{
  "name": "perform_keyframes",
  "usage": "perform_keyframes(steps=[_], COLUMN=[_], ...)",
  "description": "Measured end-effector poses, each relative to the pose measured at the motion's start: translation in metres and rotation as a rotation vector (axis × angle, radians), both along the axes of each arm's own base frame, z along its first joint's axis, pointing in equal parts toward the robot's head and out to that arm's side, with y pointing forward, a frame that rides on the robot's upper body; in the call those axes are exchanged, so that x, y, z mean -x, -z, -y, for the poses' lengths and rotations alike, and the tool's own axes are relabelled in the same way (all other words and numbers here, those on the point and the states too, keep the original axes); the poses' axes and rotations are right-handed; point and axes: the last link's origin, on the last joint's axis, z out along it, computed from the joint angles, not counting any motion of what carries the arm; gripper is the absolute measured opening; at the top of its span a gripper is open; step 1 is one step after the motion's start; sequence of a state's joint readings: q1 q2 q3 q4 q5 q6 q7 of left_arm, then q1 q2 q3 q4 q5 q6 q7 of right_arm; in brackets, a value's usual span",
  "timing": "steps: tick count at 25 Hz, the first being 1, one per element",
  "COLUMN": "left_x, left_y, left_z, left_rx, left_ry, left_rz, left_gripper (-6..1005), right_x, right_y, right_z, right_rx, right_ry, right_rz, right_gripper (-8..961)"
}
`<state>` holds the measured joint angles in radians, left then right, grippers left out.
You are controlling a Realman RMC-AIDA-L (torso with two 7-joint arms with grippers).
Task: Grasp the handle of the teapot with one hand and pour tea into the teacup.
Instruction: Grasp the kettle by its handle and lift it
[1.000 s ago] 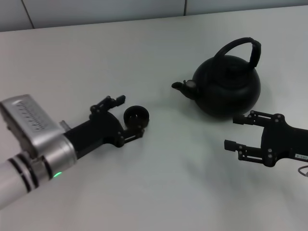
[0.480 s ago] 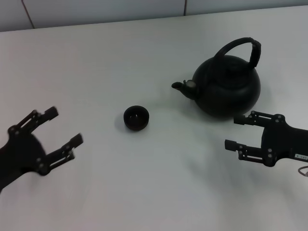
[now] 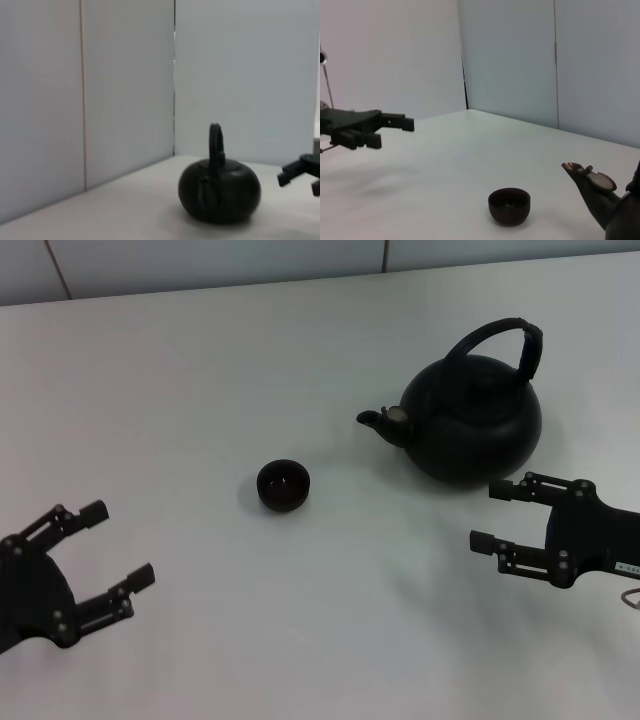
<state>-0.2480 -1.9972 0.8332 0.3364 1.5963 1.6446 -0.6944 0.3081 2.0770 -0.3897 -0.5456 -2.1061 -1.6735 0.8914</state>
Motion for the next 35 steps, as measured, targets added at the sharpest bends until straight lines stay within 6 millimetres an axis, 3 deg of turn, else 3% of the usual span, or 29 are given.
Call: perform_keyframes(steps=[8,22,27,30,35], left_x=[0.014,0.014,0.013,0.012,0.012], left_y=[0.010,0.014,0.014,0.015,0.016], left_z=[0.006,0.006,0.005,0.004,0.004], left_rx=[0.065,0.067,0.062,0.061,0.061], left_ry=[-0.018,-0.022,-0.023,-0.021,-0.020], left_rz=[-0.114,-0.130,-0.127,-0.124,-0.124], left_gripper=[862,863,862,862,862], right_x=[-0.001,-0.001,-0.003,-0.007,-0.012], right_y=[0.000,0.003,0.005,0.008,0.013], right_z=[0.002,0.004,0.011,0.018,0.024], right_rx=[0.000,-0.025,-0.194,-0.420,-0.638], right_ry=[0.006,0.005,0.023,0.082,0.177], right_rz=[-0.001,-0.027,-0.108,-0.174,-0.191], right_gripper=[701,701,701,701,700])
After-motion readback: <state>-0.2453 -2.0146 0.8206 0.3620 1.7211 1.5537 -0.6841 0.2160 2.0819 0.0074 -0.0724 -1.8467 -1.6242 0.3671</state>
